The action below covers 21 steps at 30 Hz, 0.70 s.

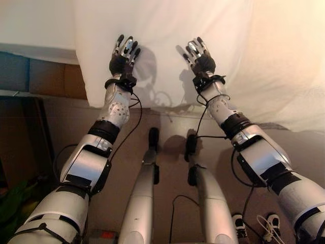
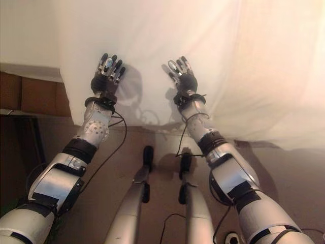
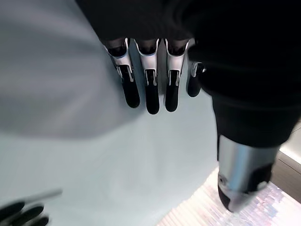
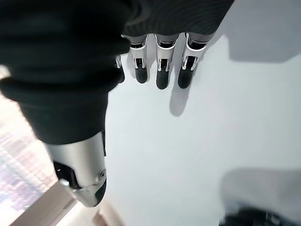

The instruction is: Make the bed

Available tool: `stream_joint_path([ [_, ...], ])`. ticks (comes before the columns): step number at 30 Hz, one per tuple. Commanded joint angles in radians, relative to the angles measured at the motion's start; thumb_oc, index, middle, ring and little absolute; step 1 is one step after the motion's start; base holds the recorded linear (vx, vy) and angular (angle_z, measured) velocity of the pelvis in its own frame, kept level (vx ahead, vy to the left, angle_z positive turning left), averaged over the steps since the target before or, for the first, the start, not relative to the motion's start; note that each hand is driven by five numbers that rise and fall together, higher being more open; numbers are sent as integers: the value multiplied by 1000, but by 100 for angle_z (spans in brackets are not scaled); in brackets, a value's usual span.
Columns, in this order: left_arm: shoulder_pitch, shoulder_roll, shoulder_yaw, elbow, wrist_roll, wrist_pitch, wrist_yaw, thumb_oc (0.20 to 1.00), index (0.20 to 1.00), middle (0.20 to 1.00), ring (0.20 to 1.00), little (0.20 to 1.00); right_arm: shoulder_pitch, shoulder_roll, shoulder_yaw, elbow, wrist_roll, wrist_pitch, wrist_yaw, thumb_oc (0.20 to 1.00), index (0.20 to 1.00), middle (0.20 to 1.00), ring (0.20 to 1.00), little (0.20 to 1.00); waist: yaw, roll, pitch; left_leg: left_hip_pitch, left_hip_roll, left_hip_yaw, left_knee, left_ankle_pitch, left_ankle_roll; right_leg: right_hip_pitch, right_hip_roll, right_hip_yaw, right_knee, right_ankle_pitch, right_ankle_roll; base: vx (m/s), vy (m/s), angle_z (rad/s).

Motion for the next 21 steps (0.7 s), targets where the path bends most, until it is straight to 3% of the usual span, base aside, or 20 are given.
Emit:
stream_joint_path([
  [1,-54,32,56,55,61,-37,62,1000,1000,1000,1000,1000,-58,-16,6,8,-18,-21,-38,1000,1000,1000,1000,1000,31,9,-5,-62,-59,30,177,-194,-6,-17,-24,-16,19,-35,97,21,-57,1],
  [9,-15,68,99,177,70,-14,125,1000,1000,1000,1000,1000,-55,-59,-46,131,-78,-24,-154,1000,1000,1000,1000,1000,33,37,-5,-134,-58,22,180,-187,-14,-93,-36,-33,54,-56,93,31,-17,8],
  [15,91,83,69,58,155,-11,127,1000,1000,1000,1000,1000,65,-78,-122,135,-171,-23,-218,1000,1000,1000,1000,1000,19,52,-5,-128,-66,23,166,-184,-11,-92,-36,-31,48,-61,90,18,13,4],
  [21,217,57,126,-4,151,-38,150,1000,1000,1000,1000,1000,221,-61,-205,123,-206,-19,-241,1000,1000,1000,1000,1000,5,53,-5,-88,-69,23,117,-170,-10,-61,-29,-25,3,-46,90,2,7,1],
])
